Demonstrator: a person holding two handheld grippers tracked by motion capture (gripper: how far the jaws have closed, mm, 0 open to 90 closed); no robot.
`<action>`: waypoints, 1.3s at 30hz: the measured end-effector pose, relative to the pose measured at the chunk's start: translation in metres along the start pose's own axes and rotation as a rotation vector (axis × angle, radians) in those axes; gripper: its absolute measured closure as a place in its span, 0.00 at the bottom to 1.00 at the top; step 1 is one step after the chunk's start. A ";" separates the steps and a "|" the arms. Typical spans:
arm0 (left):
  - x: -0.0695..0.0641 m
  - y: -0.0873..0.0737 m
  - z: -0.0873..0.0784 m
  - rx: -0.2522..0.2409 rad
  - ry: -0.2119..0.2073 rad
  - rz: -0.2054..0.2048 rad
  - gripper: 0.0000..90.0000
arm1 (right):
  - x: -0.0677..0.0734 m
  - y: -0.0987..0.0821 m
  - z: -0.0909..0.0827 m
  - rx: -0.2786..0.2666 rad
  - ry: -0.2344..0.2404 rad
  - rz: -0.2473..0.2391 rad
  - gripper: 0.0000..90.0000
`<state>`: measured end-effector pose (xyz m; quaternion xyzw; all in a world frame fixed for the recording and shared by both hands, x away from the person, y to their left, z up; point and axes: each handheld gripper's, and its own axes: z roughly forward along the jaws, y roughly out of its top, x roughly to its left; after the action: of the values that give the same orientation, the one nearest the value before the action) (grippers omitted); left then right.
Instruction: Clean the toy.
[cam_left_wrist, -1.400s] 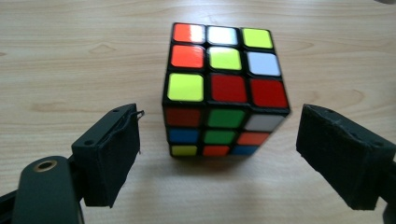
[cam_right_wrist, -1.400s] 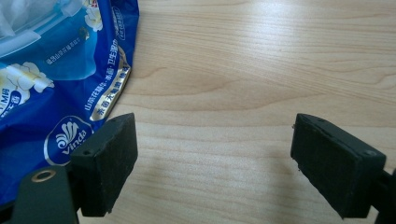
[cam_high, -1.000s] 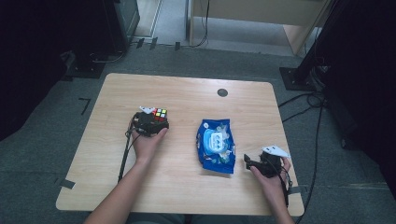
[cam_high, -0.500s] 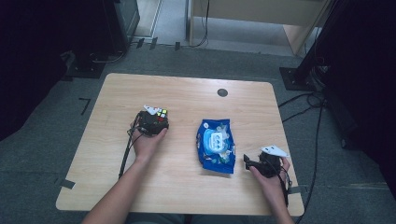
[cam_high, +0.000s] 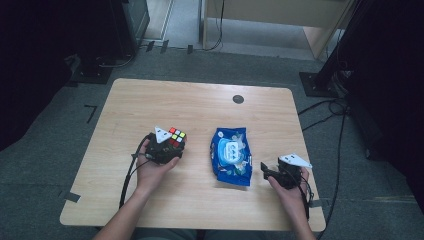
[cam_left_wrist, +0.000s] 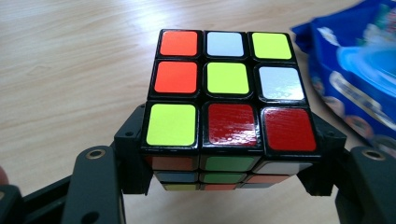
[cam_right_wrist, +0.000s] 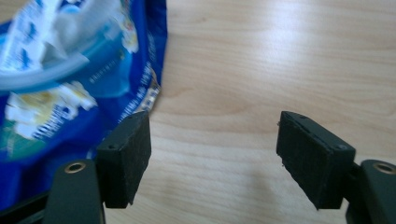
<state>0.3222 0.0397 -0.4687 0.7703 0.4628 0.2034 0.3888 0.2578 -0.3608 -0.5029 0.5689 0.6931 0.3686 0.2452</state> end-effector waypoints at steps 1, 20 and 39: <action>0.000 0.000 0.000 0.000 0.000 0.000 0.38 | 0.000 0.000 0.000 0.000 0.000 0.000 0.31; -0.021 -0.030 -0.024 0.012 -0.092 0.054 0.38 | 0.061 0.063 0.022 -0.040 0.156 -0.053 0.69; -0.021 -0.035 -0.026 -0.001 -0.116 0.059 0.38 | 0.072 0.052 0.032 -0.028 0.258 -0.080 0.79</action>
<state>0.2748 0.0416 -0.4793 0.7939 0.4162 0.1701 0.4093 0.2967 -0.2792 -0.4756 0.4854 0.7358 0.4381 0.1763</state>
